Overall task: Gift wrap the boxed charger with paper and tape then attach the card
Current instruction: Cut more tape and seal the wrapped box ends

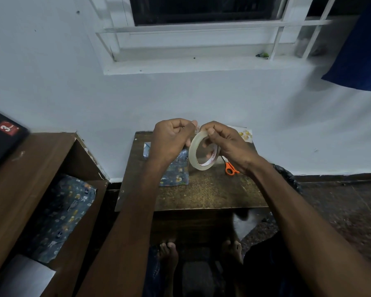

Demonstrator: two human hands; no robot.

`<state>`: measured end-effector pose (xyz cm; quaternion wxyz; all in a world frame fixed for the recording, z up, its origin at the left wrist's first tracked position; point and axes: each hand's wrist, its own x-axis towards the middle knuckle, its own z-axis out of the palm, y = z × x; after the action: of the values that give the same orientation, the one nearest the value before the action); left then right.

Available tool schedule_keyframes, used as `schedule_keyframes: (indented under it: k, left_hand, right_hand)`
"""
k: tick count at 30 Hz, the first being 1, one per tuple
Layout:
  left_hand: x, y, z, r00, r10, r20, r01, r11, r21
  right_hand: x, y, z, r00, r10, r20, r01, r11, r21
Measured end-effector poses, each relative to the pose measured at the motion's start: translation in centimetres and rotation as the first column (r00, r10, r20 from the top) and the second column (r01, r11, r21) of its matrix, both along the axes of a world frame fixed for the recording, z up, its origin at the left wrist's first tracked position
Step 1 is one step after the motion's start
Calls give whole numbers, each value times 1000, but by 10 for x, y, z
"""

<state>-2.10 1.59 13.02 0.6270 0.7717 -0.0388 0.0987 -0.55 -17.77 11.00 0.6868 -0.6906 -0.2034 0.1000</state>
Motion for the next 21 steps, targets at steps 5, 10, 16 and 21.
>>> schedule_keyframes:
  k: [5,10,16,21]
  left_hand:
    - [0,1,0,1000,-14,-26,12,998,-69]
    - [-4,0,4,999,4,-47,-9,995,-102]
    - [-9,0,10,998,10,-66,-20,988,-150]
    - [-9,-1,11,998,49,-45,-55,986,-156]
  right_hand:
    - [0,1,0,1000,24,-15,-25,999,-26]
    - [0,4,-1,1000,17,-13,-18,996,-86]
    - [-6,9,2,993,83,-83,-89,994,-70]
    - [-8,15,-1,981,111,-158,-126,988,-94]
